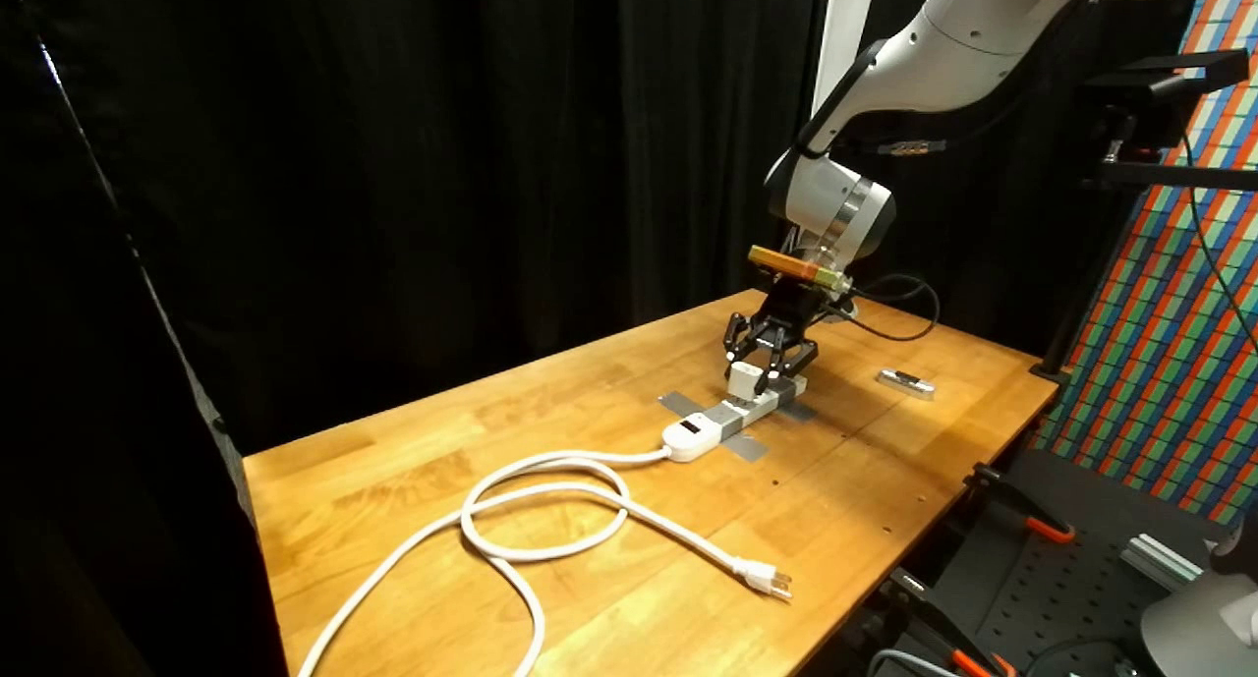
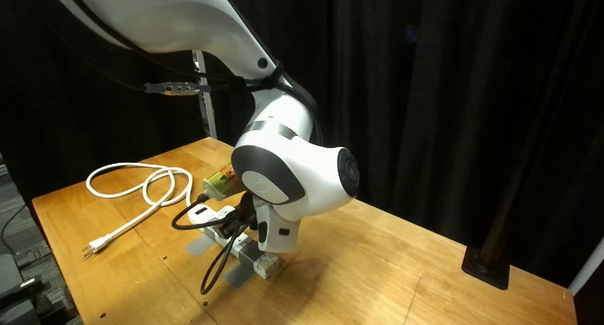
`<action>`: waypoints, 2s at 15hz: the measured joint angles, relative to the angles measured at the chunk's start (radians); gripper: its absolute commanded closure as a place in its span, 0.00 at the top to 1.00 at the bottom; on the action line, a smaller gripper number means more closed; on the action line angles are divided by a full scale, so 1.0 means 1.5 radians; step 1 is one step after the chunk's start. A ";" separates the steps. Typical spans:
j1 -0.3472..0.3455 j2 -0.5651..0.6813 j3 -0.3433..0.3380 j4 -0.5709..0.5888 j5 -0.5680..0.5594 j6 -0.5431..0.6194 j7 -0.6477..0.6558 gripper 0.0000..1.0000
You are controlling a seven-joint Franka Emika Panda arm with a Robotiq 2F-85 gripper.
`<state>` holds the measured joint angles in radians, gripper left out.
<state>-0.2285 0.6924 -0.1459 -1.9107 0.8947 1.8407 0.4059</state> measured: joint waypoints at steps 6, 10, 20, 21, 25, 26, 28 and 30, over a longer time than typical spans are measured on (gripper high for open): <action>0.000 0.001 -0.004 0.001 0.000 0.007 0.000 0.24; 0.000 0.012 -0.009 0.001 -0.001 0.034 0.000 0.24; 0.004 0.023 -0.009 0.001 -0.002 0.052 0.000 0.24; 0.006 0.022 -0.009 0.001 -0.005 0.054 0.000 0.24; 0.028 0.011 -0.014 -0.001 -0.039 0.075 0.003 0.75; 0.035 0.009 -0.015 0.000 -0.052 0.078 0.005 0.80; 0.045 0.009 -0.015 0.001 -0.076 0.075 0.008 0.96; 0.048 0.010 -0.014 0.001 -0.093 0.069 0.008 1.00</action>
<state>-0.1572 0.7069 -0.1673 -1.9087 0.7551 1.9444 0.4180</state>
